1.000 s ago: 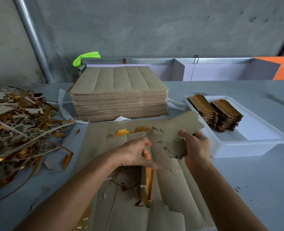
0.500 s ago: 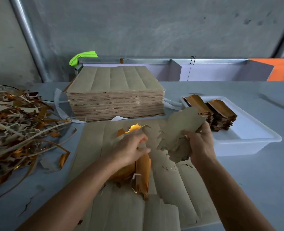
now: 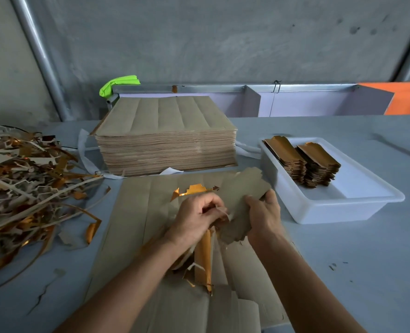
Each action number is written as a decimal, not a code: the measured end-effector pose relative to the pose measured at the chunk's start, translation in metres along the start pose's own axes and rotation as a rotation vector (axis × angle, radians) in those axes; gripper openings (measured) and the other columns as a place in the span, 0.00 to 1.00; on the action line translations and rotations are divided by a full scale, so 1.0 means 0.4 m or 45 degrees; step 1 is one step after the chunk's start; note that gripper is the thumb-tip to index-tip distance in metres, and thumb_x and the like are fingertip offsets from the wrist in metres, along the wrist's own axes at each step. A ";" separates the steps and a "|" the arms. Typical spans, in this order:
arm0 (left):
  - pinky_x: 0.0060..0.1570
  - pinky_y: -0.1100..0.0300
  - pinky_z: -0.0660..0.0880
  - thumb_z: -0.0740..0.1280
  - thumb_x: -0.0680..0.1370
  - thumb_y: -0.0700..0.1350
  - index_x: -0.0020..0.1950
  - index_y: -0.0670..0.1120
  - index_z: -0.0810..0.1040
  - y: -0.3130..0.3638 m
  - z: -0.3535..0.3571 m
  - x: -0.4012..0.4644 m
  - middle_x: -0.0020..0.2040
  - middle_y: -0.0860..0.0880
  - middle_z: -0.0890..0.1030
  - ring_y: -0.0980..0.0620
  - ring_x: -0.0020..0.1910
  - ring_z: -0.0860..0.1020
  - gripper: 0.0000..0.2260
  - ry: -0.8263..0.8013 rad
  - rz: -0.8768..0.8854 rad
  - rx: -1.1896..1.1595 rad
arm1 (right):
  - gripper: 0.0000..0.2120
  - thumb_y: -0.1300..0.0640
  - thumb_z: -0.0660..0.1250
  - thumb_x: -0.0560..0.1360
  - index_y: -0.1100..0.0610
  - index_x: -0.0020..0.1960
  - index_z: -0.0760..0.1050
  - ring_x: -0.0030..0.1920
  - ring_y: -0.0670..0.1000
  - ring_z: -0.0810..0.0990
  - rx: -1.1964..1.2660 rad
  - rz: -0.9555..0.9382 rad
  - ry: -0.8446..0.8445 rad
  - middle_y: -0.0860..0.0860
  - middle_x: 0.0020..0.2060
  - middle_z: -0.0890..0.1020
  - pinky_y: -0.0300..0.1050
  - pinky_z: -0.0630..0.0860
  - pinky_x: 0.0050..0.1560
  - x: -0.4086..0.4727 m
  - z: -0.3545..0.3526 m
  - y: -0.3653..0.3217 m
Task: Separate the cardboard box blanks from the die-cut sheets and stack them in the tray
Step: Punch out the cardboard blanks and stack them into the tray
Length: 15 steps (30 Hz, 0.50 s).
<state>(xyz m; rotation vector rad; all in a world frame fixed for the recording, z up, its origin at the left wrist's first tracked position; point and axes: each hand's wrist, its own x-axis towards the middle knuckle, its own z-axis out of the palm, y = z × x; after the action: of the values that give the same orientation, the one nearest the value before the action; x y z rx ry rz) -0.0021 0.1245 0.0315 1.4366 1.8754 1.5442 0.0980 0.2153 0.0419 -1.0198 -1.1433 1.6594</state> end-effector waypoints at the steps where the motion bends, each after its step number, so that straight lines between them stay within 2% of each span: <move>1: 0.33 0.68 0.72 0.69 0.74 0.35 0.38 0.48 0.77 -0.005 -0.010 -0.003 0.30 0.56 0.79 0.62 0.30 0.75 0.09 0.002 -0.016 -0.041 | 0.10 0.66 0.61 0.76 0.52 0.50 0.71 0.43 0.51 0.77 0.006 0.024 0.023 0.52 0.43 0.77 0.48 0.77 0.42 0.006 -0.002 0.001; 3: 0.31 0.70 0.72 0.67 0.75 0.34 0.39 0.47 0.76 -0.010 -0.025 -0.009 0.30 0.56 0.81 0.63 0.29 0.76 0.09 0.027 -0.045 -0.096 | 0.10 0.66 0.61 0.77 0.52 0.51 0.71 0.43 0.50 0.76 0.052 0.111 0.044 0.51 0.43 0.77 0.46 0.76 0.39 0.016 -0.006 0.003; 5: 0.30 0.71 0.72 0.67 0.75 0.34 0.39 0.45 0.77 -0.014 -0.033 -0.008 0.31 0.54 0.81 0.62 0.28 0.76 0.08 0.138 -0.107 -0.194 | 0.10 0.67 0.61 0.77 0.53 0.52 0.70 0.45 0.52 0.76 0.119 0.204 0.063 0.52 0.45 0.77 0.47 0.76 0.40 0.023 -0.010 0.004; 8: 0.29 0.68 0.73 0.67 0.75 0.35 0.40 0.44 0.78 -0.021 -0.052 -0.001 0.32 0.49 0.82 0.58 0.28 0.76 0.07 0.383 -0.266 -0.398 | 0.11 0.68 0.60 0.76 0.54 0.52 0.68 0.45 0.52 0.75 0.052 0.161 0.183 0.53 0.48 0.77 0.51 0.76 0.47 0.039 -0.029 0.002; 10: 0.28 0.68 0.74 0.67 0.75 0.34 0.40 0.43 0.78 -0.027 -0.070 0.007 0.32 0.48 0.81 0.58 0.27 0.76 0.07 0.556 -0.333 -0.413 | 0.14 0.68 0.60 0.76 0.53 0.57 0.67 0.45 0.51 0.74 -0.079 0.045 0.218 0.53 0.52 0.75 0.50 0.76 0.47 0.045 -0.051 -0.005; 13: 0.29 0.69 0.74 0.66 0.76 0.35 0.40 0.45 0.77 -0.034 -0.103 0.014 0.34 0.49 0.81 0.61 0.28 0.77 0.07 0.808 -0.389 -0.267 | 0.31 0.71 0.56 0.75 0.47 0.73 0.58 0.52 0.53 0.71 -0.477 -0.308 0.161 0.53 0.58 0.70 0.54 0.74 0.51 0.045 -0.092 -0.021; 14: 0.30 0.69 0.74 0.66 0.76 0.35 0.41 0.45 0.77 -0.036 -0.111 0.012 0.35 0.48 0.82 0.60 0.30 0.78 0.07 0.808 -0.410 -0.196 | 0.34 0.72 0.54 0.75 0.47 0.75 0.56 0.51 0.54 0.71 -0.628 -0.465 0.109 0.53 0.56 0.70 0.53 0.72 0.50 0.039 -0.101 -0.032; 15: 0.31 0.68 0.75 0.66 0.76 0.36 0.41 0.44 0.77 -0.037 -0.114 0.009 0.36 0.48 0.82 0.59 0.32 0.79 0.06 0.753 -0.427 -0.127 | 0.32 0.72 0.52 0.76 0.49 0.75 0.58 0.49 0.55 0.72 -0.765 -0.597 0.045 0.54 0.55 0.72 0.52 0.73 0.48 0.030 -0.107 -0.045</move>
<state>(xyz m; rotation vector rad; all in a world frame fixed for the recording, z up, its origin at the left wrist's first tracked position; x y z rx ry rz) -0.0452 0.1040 0.0364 0.6037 2.1623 1.9837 0.1378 0.2414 0.0466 -1.0215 -1.7550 0.9391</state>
